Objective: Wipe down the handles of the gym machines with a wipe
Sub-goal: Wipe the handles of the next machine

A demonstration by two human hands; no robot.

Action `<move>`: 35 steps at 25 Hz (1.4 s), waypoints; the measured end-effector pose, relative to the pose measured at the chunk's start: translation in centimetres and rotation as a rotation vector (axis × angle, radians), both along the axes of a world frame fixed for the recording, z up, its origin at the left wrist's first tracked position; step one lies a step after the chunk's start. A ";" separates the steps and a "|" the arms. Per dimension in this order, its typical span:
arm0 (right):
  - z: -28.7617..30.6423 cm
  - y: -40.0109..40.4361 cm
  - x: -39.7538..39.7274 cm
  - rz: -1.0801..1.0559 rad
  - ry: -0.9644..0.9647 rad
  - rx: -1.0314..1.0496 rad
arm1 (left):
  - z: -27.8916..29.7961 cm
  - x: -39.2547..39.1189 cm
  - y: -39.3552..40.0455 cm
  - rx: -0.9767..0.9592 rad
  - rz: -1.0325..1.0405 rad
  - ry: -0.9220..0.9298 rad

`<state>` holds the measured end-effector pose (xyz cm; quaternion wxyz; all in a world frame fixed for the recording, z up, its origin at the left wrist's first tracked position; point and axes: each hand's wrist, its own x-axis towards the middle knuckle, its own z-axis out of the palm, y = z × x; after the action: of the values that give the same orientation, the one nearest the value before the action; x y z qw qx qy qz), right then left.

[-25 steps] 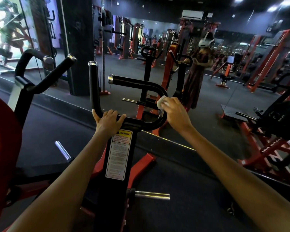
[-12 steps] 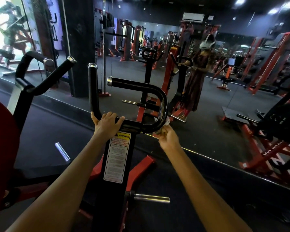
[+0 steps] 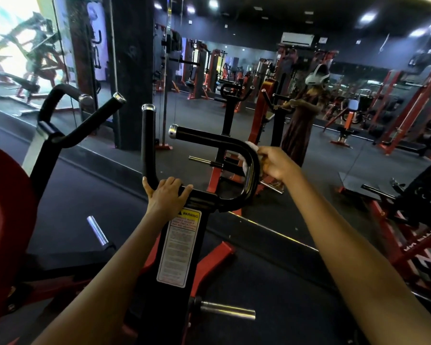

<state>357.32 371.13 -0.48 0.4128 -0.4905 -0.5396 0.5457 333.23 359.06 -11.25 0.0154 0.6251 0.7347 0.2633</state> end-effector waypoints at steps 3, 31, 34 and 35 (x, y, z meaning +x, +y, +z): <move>3.5 1.0 -2.5 0.078 -0.257 0.069 | 0.1 0.1 0.1 -0.003 0.006 -0.017; 5.0 0.7 -14.3 0.451 -0.903 1.312 | 0.2 -0.1 0.3 -0.007 -0.004 -0.016; 4.5 -0.1 -16.8 0.496 -0.929 1.286 | 0.4 -0.1 0.2 -0.012 0.001 -0.014; 4.3 -0.3 -16.7 0.498 -0.935 1.280 | 0.5 -0.1 0.1 -0.012 0.001 -0.013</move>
<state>340.62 370.83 3.85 0.2122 -0.2032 -0.9545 -0.0513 333.16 359.19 -10.79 0.0241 0.6228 0.7365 0.2629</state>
